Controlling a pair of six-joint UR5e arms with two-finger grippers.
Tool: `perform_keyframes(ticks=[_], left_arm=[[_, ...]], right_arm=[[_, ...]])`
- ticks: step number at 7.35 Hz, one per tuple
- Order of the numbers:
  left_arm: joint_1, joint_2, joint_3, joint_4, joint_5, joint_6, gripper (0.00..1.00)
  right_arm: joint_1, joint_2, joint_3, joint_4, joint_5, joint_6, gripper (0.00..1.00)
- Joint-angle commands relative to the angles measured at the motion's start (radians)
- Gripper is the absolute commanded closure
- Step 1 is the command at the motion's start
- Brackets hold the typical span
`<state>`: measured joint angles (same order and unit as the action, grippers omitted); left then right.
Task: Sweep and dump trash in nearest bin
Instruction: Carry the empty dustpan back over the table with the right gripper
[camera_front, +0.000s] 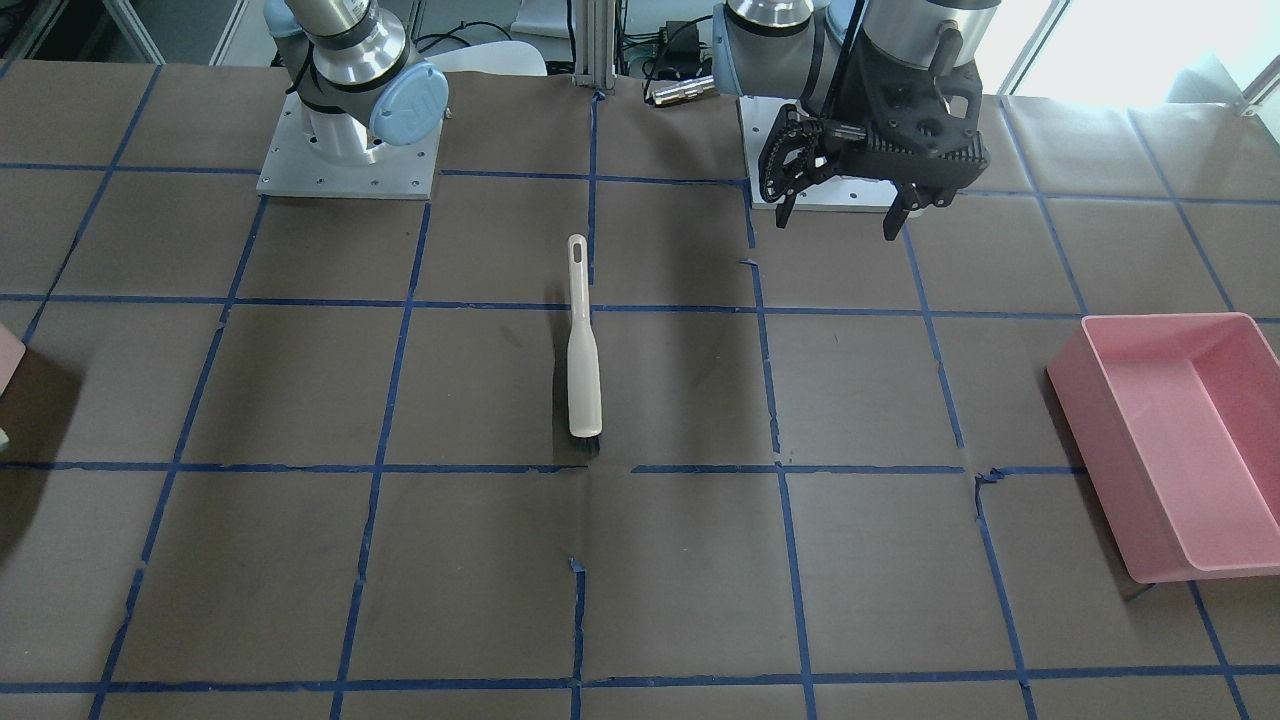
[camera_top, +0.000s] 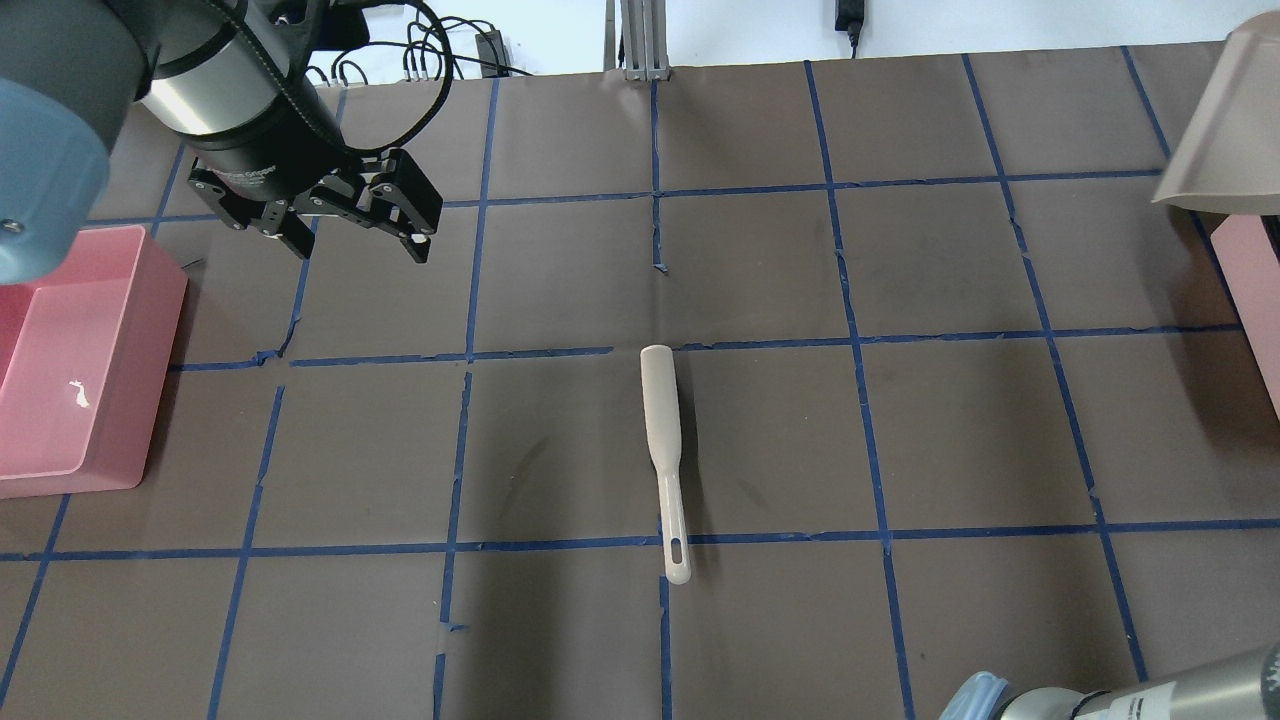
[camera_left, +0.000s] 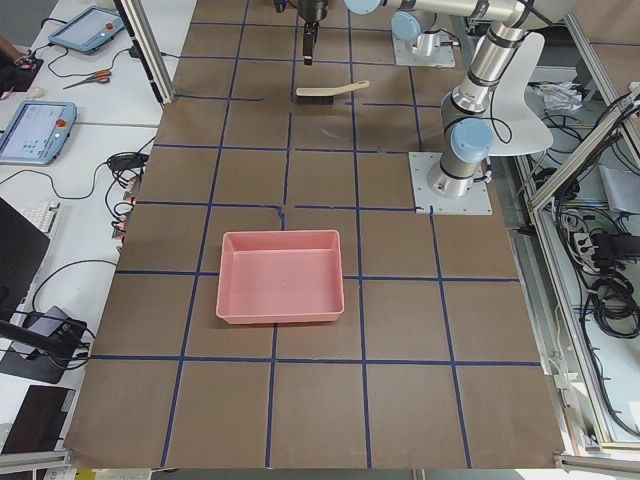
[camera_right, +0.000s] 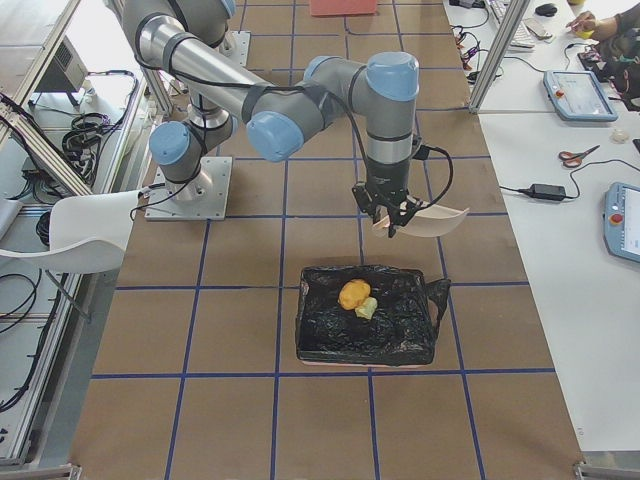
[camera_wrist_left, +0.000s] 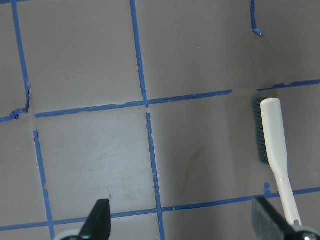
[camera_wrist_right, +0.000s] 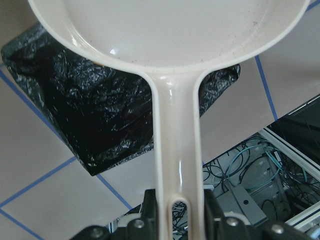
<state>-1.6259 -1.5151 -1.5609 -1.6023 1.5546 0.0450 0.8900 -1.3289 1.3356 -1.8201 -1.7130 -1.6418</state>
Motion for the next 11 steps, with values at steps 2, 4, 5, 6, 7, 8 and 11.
perform_keyframes(ticks=[2, 4, 5, 6, 7, 8, 11], left_arm=[[0.003, 0.010, -0.001, -0.010, 0.002, -0.001, 0.00], [0.004, 0.010, -0.001, -0.008, 0.001, -0.001, 0.00], [0.003, 0.010, -0.001, -0.010, 0.001, -0.002, 0.00], [0.004, 0.010, -0.001, -0.010, 0.001, -0.001, 0.00], [0.003, 0.010, -0.001, -0.010, 0.001, -0.002, 0.00], [0.004, 0.010, 0.001, -0.010, 0.001, -0.001, 0.00], [0.004, 0.010, 0.001, -0.008, -0.002, 0.000, 0.00]], right_arm=[[0.212, 0.003, 0.068, 0.002, 0.010, 0.370, 0.95], [0.334, 0.004, 0.102, -0.001, 0.010, 0.584, 0.94], [0.386, 0.004, 0.125, -0.008, 0.010, 0.676, 0.94], [0.432, 0.007, 0.135, -0.007, 0.012, 0.803, 0.94], [0.495, 0.016, 0.151, -0.008, 0.009, 0.917, 0.94], [0.570, 0.028, 0.160, -0.021, 0.007, 1.035, 0.94], [0.745, 0.068, 0.160, -0.044, 0.009, 1.346, 0.94]])
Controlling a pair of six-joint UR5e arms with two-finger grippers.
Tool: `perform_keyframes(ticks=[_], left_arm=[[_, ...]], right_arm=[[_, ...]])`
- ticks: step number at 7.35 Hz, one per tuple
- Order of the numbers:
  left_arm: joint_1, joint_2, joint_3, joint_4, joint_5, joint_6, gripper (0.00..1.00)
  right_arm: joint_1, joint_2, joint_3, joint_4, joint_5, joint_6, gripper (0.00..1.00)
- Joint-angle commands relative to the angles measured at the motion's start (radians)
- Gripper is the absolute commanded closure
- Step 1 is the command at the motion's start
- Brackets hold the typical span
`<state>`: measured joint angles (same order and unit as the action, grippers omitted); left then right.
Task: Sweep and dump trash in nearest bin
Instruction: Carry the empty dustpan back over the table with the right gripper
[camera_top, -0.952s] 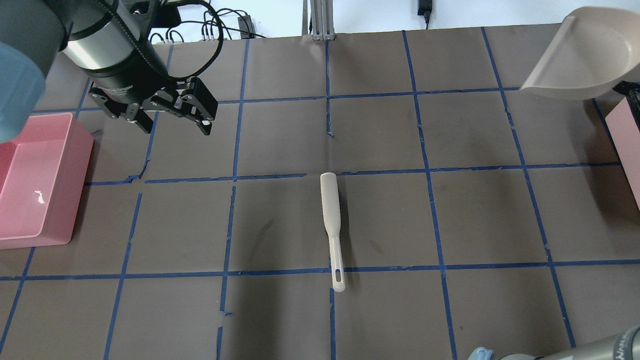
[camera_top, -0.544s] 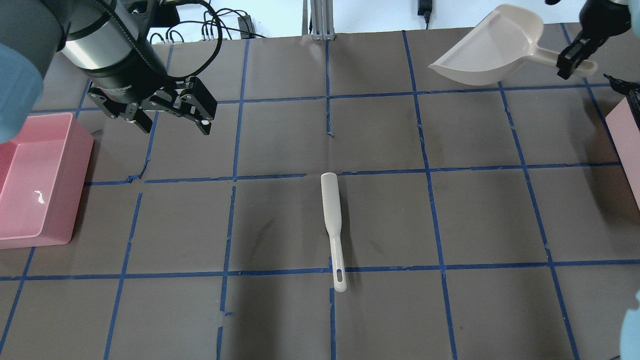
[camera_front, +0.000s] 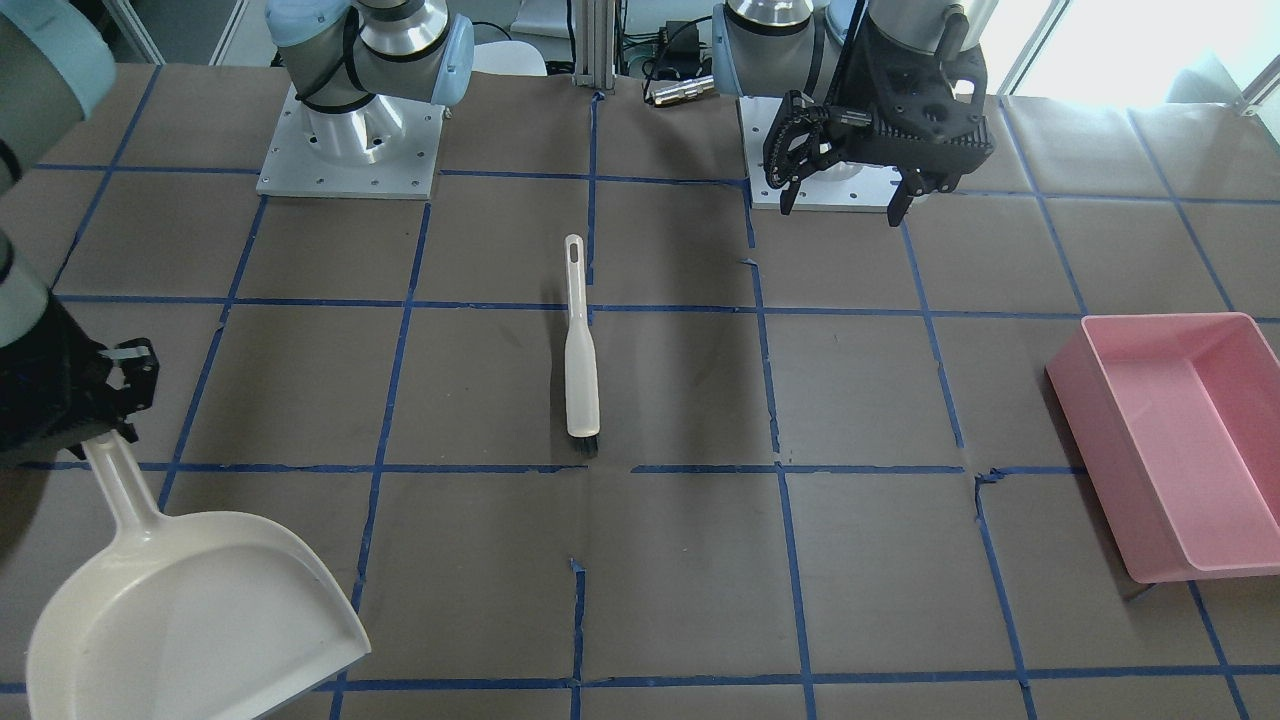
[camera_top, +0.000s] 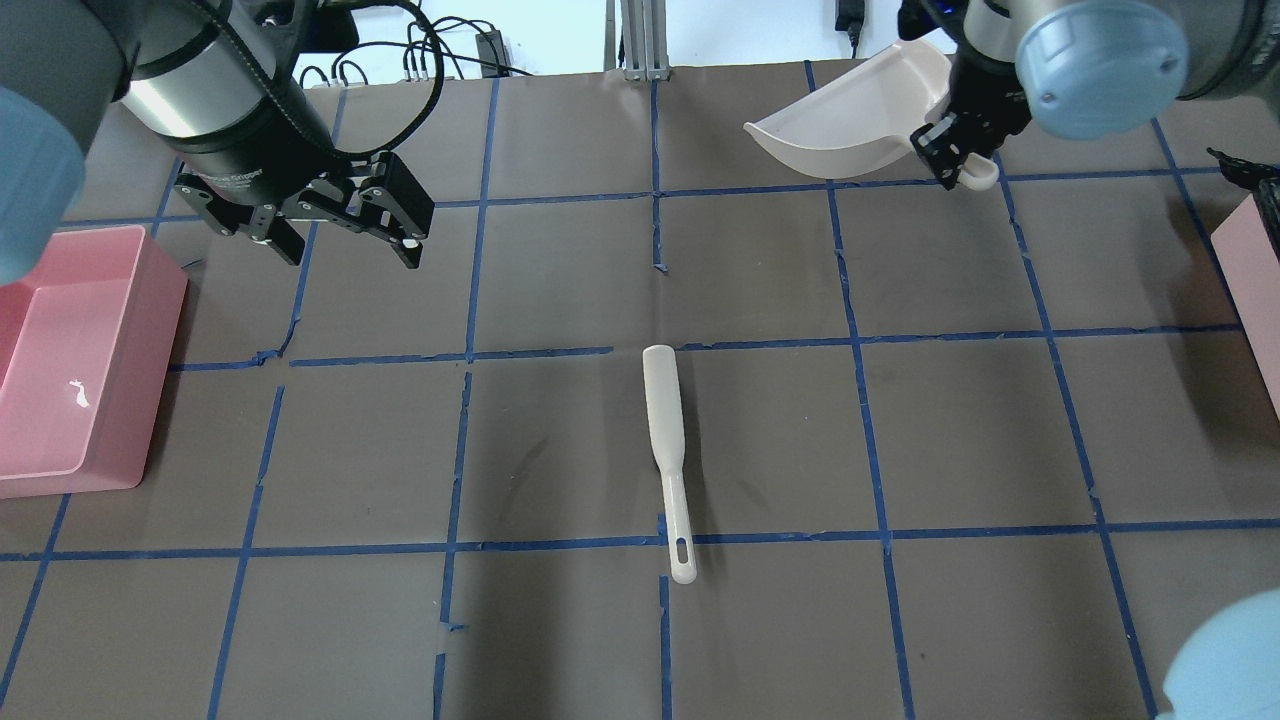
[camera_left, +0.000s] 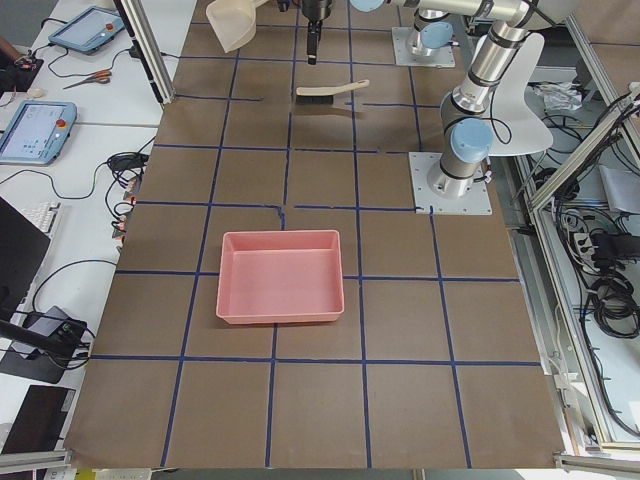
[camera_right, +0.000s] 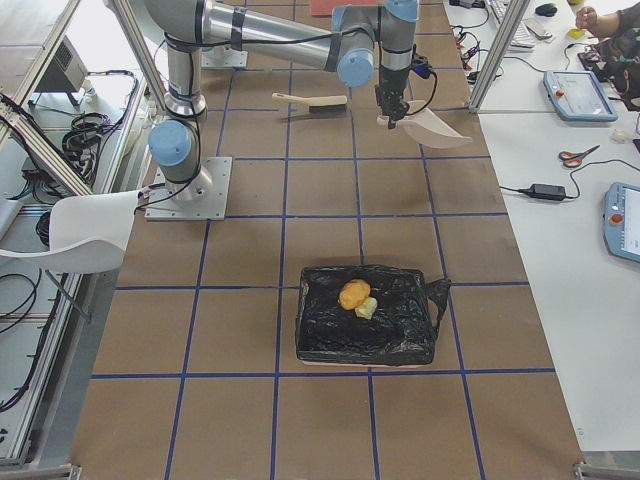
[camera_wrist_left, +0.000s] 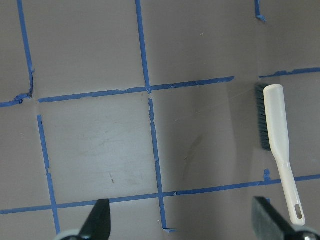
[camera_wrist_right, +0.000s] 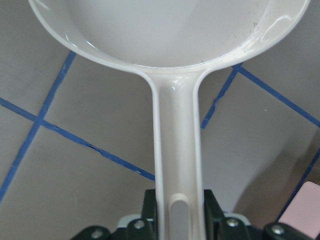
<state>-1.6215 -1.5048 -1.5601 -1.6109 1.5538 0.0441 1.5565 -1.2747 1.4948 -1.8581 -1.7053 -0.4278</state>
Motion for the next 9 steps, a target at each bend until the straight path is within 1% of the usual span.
perform_keyframes(ticks=[1, 2, 3, 4, 5, 6, 7, 8, 9], left_arm=[[0.000, 0.000, 0.000, 0.000, 0.000, -0.001, 0.00], [0.000, 0.000, 0.000, 0.000, -0.001, 0.000, 0.00], [0.000, -0.002, 0.000, 0.000, -0.001, 0.000, 0.00], [0.000, -0.002, 0.000, 0.000, -0.001, -0.001, 0.00], [0.000, 0.000, 0.000, 0.000, -0.001, -0.001, 0.00], [0.000, 0.000, 0.000, -0.001, -0.001, -0.001, 0.00], [0.000, 0.000, 0.000, -0.001, -0.001, -0.001, 0.00], [0.000, 0.000, 0.000, -0.001, -0.001, 0.000, 0.00], [0.000, 0.000, 0.000, 0.000, -0.003, -0.001, 0.00]], right_arm=[[0.132, 0.029, 0.001, -0.007, 0.003, 0.209, 0.94], [0.182, 0.047, 0.001, -0.009, 0.004, 0.269, 0.94], [0.232, 0.076, 0.001, -0.071, 0.006, 0.317, 0.94], [0.278, 0.102, 0.001, -0.104, 0.006, 0.390, 0.94], [0.322, 0.130, -0.001, -0.108, 0.004, 0.473, 0.94], [0.351, 0.149, 0.001, -0.142, 0.010, 0.483, 0.94], [0.362, 0.164, 0.002, -0.151, 0.060, 0.538, 0.94], [0.375, 0.181, 0.002, -0.154, 0.093, 0.591, 0.93], [0.385, 0.192, 0.005, -0.153, 0.095, 0.593, 0.93]])
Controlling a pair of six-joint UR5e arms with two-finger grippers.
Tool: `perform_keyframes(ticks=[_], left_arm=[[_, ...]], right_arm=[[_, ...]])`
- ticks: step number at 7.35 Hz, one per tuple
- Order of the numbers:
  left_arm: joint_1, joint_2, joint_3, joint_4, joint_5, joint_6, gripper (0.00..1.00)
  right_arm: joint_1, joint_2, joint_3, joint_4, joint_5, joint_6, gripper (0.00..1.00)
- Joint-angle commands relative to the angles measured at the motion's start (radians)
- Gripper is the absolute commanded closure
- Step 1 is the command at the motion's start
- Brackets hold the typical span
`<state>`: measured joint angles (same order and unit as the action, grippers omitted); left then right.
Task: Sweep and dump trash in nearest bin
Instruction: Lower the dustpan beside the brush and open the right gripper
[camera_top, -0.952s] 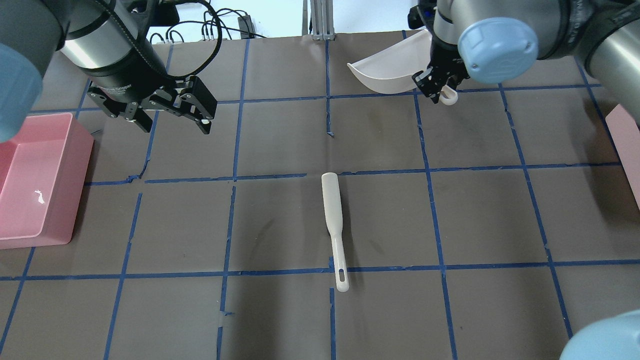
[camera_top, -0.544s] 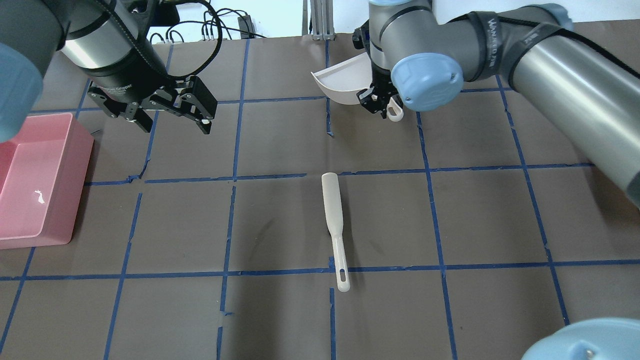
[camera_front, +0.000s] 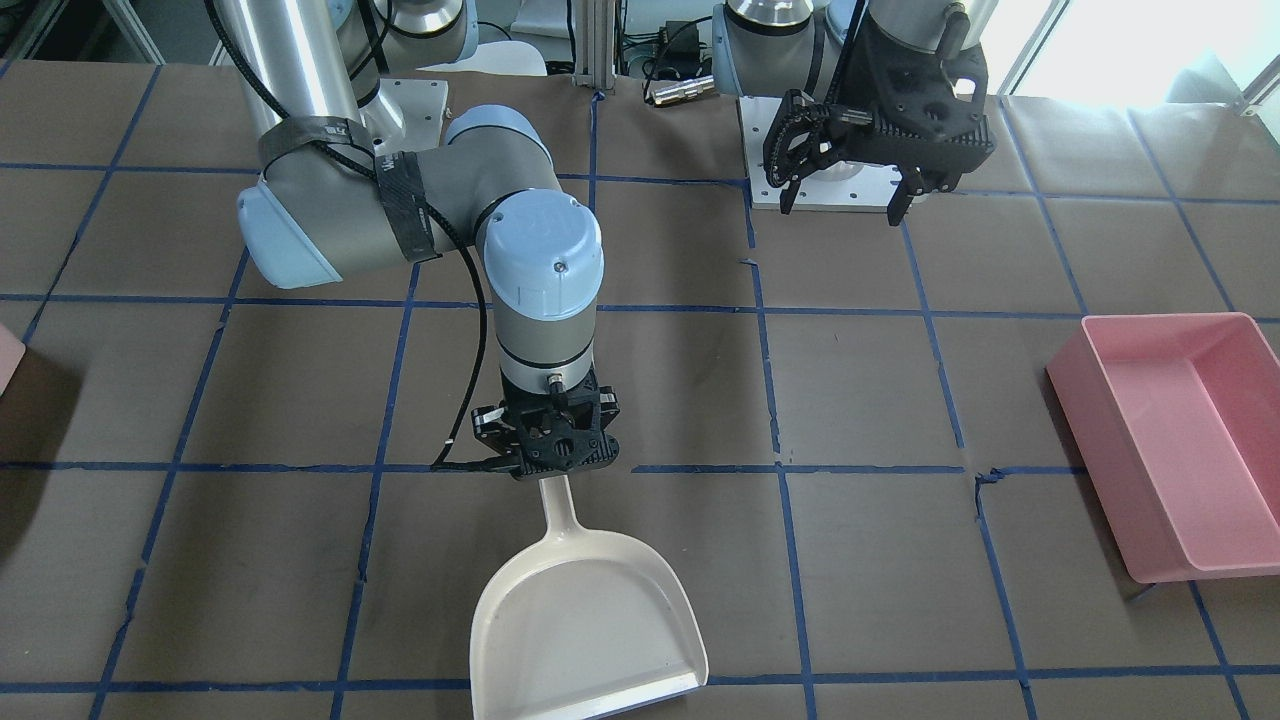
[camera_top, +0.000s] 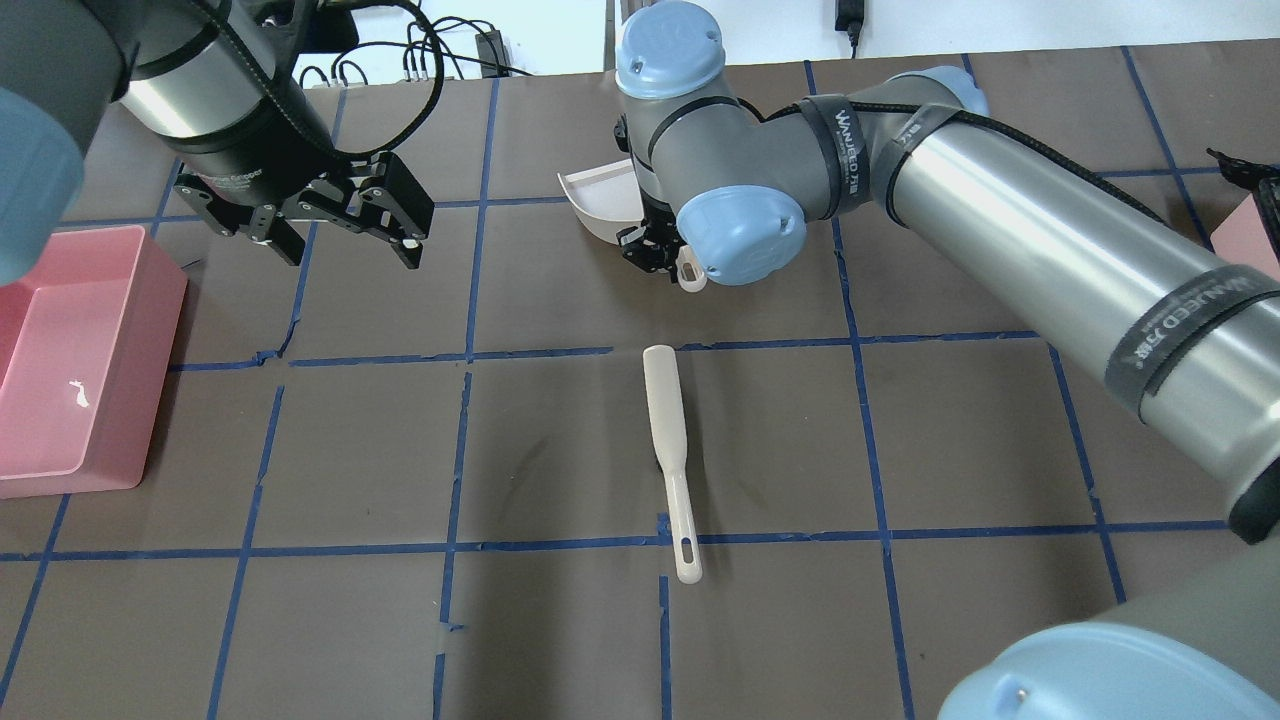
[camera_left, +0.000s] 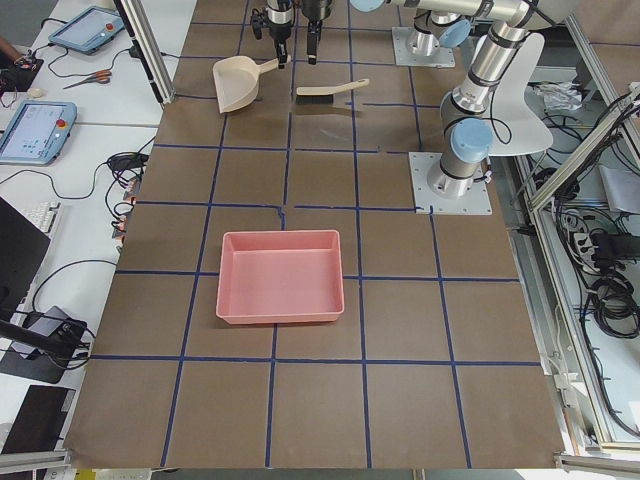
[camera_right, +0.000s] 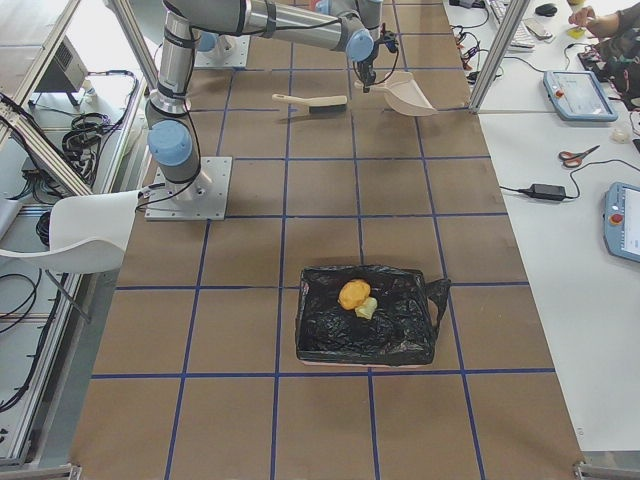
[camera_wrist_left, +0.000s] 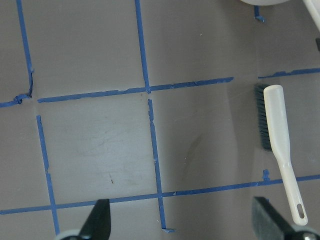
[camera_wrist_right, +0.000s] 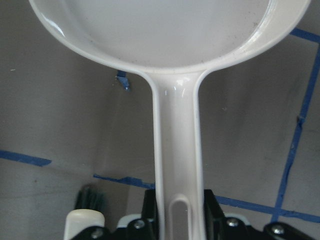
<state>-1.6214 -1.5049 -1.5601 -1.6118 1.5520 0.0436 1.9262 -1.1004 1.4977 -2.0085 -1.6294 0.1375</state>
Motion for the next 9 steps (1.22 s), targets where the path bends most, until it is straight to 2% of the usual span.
perform_keyframes(ticks=[1, 6, 7, 8, 9], left_arm=[[0.000, 0.000, 0.000, 0.000, -0.001, -0.001, 0.00], [0.000, 0.000, 0.000, 0.000, -0.001, -0.001, 0.00], [-0.002, 0.000, 0.000, 0.000, 0.000, -0.002, 0.00], [-0.002, 0.000, 0.000, 0.000, 0.000, -0.002, 0.00], [-0.002, 0.000, 0.000, 0.000, 0.000, -0.002, 0.00]], right_arm=[[0.020, 0.013, 0.013, -0.006, 0.020, 0.031, 0.93], [0.020, 0.016, 0.044, -0.022, 0.017, 0.042, 0.91], [0.020, 0.016, 0.044, -0.041, 0.017, 0.040, 0.73], [0.020, 0.016, 0.042, -0.042, 0.016, 0.045, 0.32], [0.019, 0.016, 0.038, -0.042, 0.010, 0.045, 0.22]])
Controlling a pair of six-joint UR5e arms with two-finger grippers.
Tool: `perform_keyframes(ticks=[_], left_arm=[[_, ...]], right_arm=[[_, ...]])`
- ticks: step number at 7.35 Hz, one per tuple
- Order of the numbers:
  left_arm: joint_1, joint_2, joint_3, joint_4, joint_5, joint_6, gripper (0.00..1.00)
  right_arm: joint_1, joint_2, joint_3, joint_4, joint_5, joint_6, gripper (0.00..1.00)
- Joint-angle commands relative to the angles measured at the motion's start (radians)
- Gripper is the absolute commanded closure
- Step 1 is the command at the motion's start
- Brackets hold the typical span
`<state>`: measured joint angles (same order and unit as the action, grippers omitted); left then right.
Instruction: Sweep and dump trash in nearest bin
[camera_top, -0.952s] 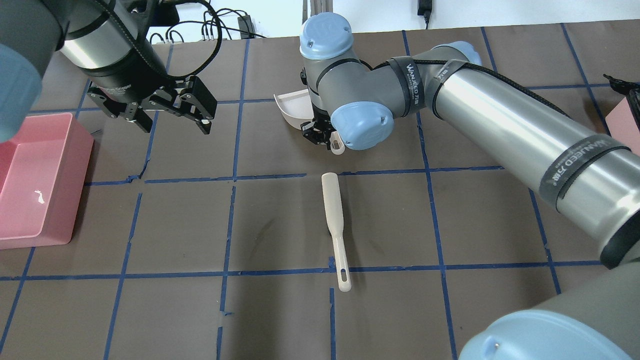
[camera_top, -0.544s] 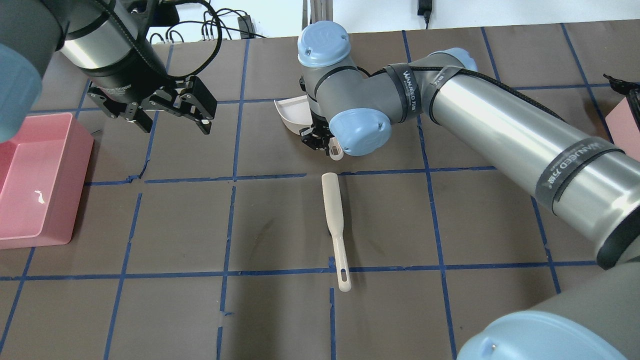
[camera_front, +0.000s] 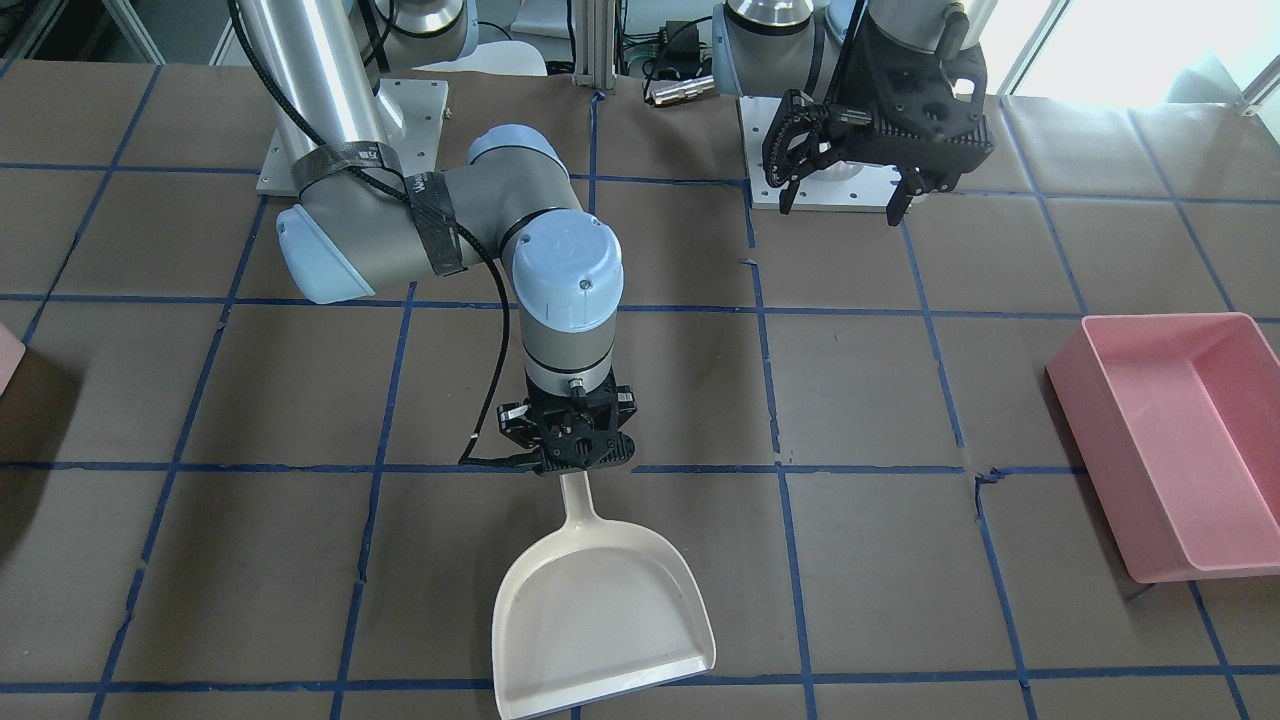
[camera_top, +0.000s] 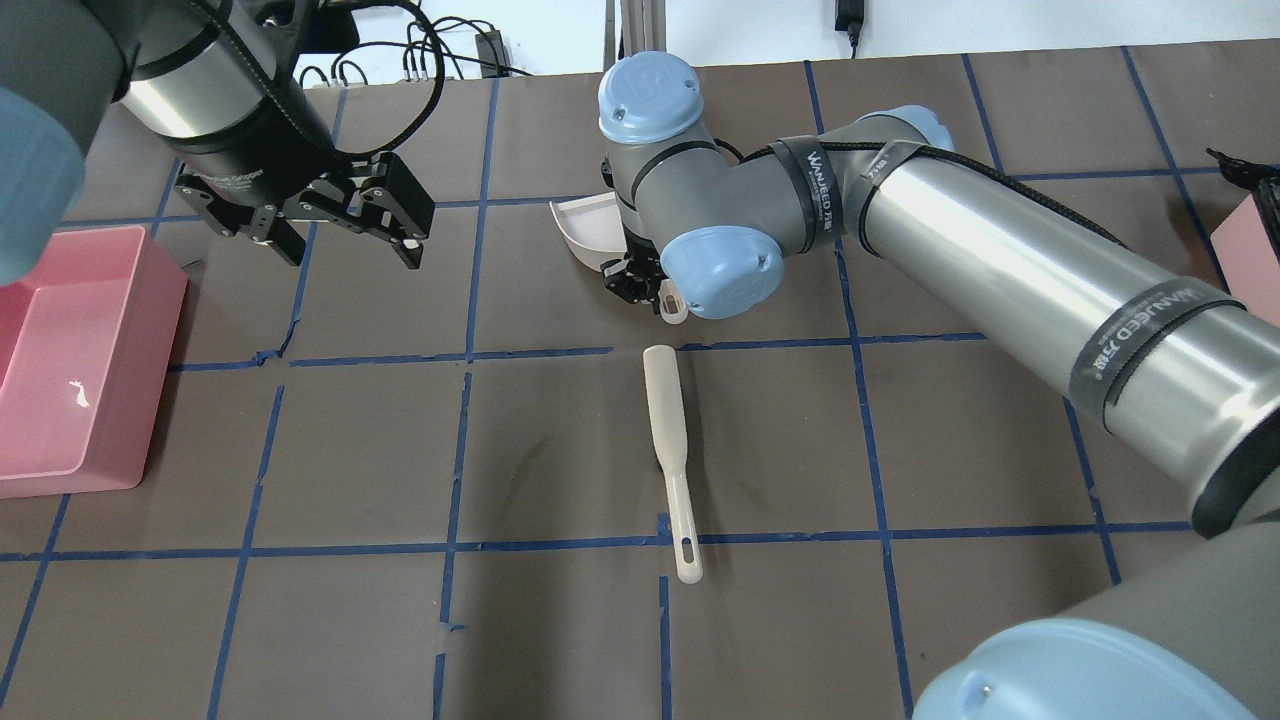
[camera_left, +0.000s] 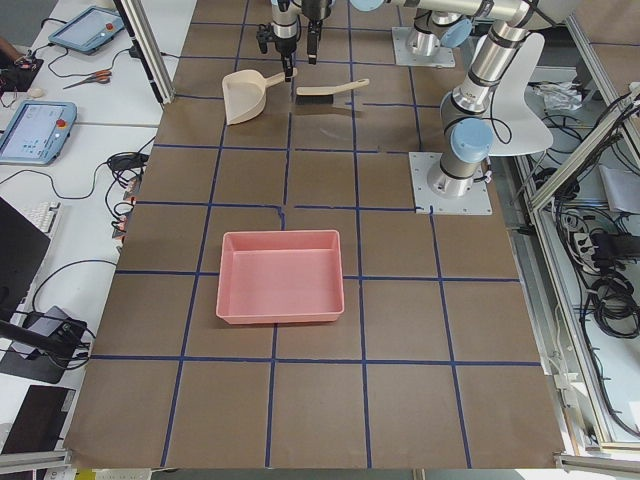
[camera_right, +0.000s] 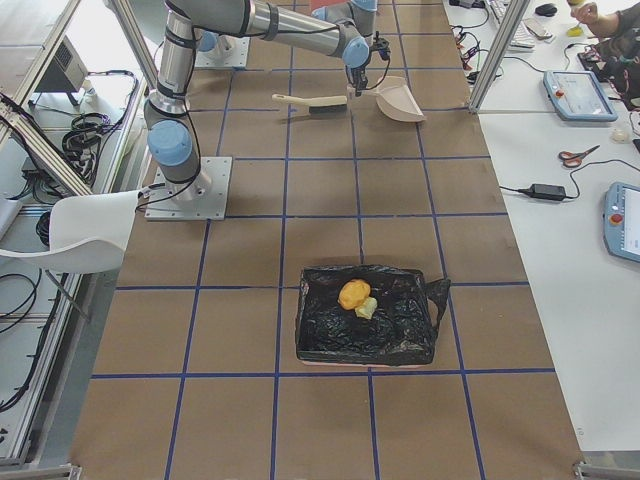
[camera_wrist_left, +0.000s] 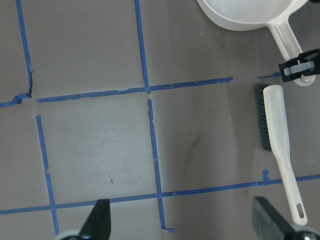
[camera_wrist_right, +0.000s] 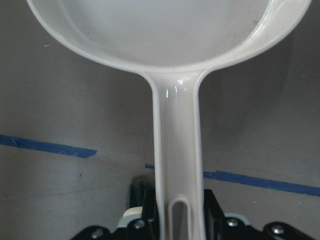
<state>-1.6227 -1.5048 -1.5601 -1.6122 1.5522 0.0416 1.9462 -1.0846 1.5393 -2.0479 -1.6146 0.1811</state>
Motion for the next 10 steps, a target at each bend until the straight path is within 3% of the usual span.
perform_keyframes(ticks=[1, 2, 4, 10], left_arm=[[0.000, 0.000, 0.000, 0.000, 0.000, 0.000, 0.00], [0.000, 0.000, 0.000, 0.000, 0.000, 0.000, 0.00], [0.000, 0.000, 0.000, 0.000, 0.000, 0.000, 0.00], [0.000, 0.002, 0.000, -0.003, 0.000, 0.000, 0.00]], right_arm=[[-0.019, -0.008, -0.004, -0.002, -0.002, -0.009, 0.14], [-0.038, -0.009, -0.008, -0.003, -0.002, -0.011, 0.00], [-0.114, -0.044, -0.022, 0.056, -0.010, -0.040, 0.00], [-0.295, -0.397, -0.062, 0.490, -0.008, -0.227, 0.00]])
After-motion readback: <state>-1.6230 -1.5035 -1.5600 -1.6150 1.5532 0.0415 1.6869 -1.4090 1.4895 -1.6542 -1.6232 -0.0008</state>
